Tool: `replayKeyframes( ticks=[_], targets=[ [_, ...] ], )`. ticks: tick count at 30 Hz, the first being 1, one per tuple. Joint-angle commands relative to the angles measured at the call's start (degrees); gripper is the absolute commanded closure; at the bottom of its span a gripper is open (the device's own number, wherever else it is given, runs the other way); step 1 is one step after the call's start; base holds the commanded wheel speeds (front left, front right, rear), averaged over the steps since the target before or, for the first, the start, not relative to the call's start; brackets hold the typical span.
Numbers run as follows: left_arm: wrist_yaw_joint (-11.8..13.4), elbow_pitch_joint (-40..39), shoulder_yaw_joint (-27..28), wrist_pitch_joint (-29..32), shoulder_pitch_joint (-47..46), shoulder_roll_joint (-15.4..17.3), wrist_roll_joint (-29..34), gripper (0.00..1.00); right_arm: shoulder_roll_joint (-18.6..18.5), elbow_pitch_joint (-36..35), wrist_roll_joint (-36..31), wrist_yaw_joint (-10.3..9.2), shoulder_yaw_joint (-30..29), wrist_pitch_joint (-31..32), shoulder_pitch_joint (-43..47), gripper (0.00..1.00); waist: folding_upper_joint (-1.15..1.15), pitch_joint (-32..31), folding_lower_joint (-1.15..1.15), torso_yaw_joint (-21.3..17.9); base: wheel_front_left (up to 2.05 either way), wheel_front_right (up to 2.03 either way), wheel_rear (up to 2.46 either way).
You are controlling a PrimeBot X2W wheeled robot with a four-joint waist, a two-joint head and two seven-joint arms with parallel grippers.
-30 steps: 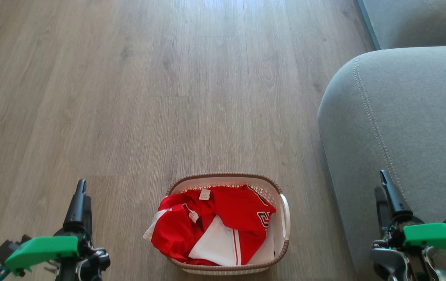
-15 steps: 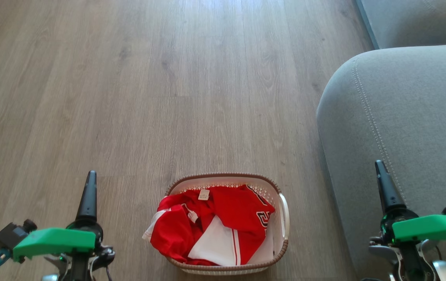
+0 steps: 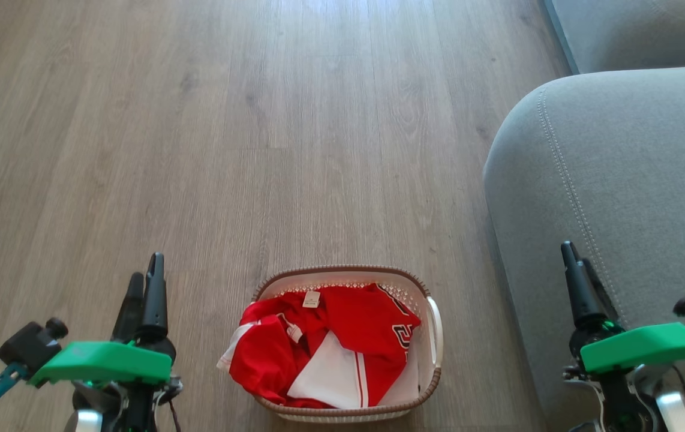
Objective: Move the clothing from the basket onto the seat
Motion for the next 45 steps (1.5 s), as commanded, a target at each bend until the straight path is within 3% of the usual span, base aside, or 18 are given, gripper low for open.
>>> replayKeyframes(
  ticks=[1, 45],
  targets=[
    [0.1, -2.6, 0.5, -0.6, -3.2, 0.9, 1.4, 0.00, -1.3, -2.6, -1.4, 0.26, 0.7, -0.8, -2.5, 0.00, 0.00, 0.0, 0.00, 0.0, 0.00, 0.00, 0.00],
    [1.1, -7.4, -1.9, -7.9, -4.3, 1.1, 33.4, 0.00, -2.2, -7.4, -30.8, 0.43, 4.4, -8.3, -2.5, 0.00, 0.00, 0.1, 0.00, -0.7, 0.00, 0.00, 0.00]
  ],
)
